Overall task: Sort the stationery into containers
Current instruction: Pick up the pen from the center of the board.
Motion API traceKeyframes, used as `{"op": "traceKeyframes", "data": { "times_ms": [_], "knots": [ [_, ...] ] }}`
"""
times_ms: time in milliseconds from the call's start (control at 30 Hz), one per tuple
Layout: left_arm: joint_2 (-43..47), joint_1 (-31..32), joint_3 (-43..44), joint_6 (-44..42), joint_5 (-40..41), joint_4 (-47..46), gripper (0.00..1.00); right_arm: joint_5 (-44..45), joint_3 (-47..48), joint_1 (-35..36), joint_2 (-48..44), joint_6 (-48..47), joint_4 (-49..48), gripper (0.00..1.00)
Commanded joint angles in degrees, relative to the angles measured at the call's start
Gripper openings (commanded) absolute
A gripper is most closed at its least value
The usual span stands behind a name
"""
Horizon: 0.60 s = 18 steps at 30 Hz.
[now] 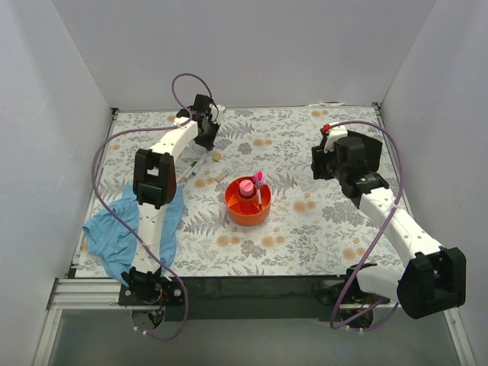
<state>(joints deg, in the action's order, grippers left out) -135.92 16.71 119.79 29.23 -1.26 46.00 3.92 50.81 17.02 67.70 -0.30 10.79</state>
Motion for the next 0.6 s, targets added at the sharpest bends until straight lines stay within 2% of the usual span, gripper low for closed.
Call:
{"op": "traceKeyframes", "data": {
  "times_ms": [0,67,100,167,200,267,300,333,367,400,433,467,567],
  "knots": [
    [20.1,-0.4,-4.8,4.5,-5.9,-8.0,0.0,0.3,3.1,-0.3,-0.8,-2.6,1.5,0.59],
    [28.4,-0.4,-10.4,6.4,-9.1,-12.5,0.0,0.4,3.6,-0.4,-0.6,-3.5,2.2,0.59],
    [31.4,-0.4,-17.8,8.8,-10.0,-18.1,0.0,0.5,4.2,-0.3,-0.6,-3.7,2.5,0.59],
    [40.8,-0.4,-26.0,11.1,-13.6,-24.8,0.0,0.6,4.8,-0.3,-0.5,-5.4,3.6,0.58],
    [44.0,-0.4,-34.4,12.4,-15.7,-32.5,0.0,1.0,5.1,-0.2,-0.6,-6.1,4.2,0.58],
    [53.9,-0.1,-43.7,15.2,-19.7,-41.3,0.0,2.2,6.1,-0.3,-0.6,-8.1,6.2,0.58],
    [57.0,-0.1,-48.1,16.8,-21.3,-51.7,0.0,2.8,6.4,-0.3,-0.7,-8.8,6.5,0.59],
    [59.9,0.0,-57.9,18.6,-22.5,-57.5,0.0,3.1,6.7,-0.4,-0.9,-9.4,6.7,0.59],
    [64.9,0.3,-62.2,19.5,-24.4,-63.2,0.0,4.1,6.8,-0.4,-0.9,-10.2,7.1,0.59],
    [67.0,0.5,-66.7,20.5,-24.8,-74.4,0.0,4.7,6.9,-0.4,-1.0,-10.5,7.3,0.59],
    [68.5,1.1,-72.5,22.2,-24.5,-79.1,0.0,5.0,6.9,-0.4,-1.0,-11.0,7.4,0.59],
    [69.4,1.6,-74.2,22.7,-23.5,-84.1,0.0,5.4,7.3,-0.5,-1.0,-11.9,7.7,0.59],
    [68.9,2.1,-77.0,25.1,-21.9,-88.7,0.0,6.5,8.3,-0.4,-0.8,-13.2,8.1,0.6]
  ]
}}
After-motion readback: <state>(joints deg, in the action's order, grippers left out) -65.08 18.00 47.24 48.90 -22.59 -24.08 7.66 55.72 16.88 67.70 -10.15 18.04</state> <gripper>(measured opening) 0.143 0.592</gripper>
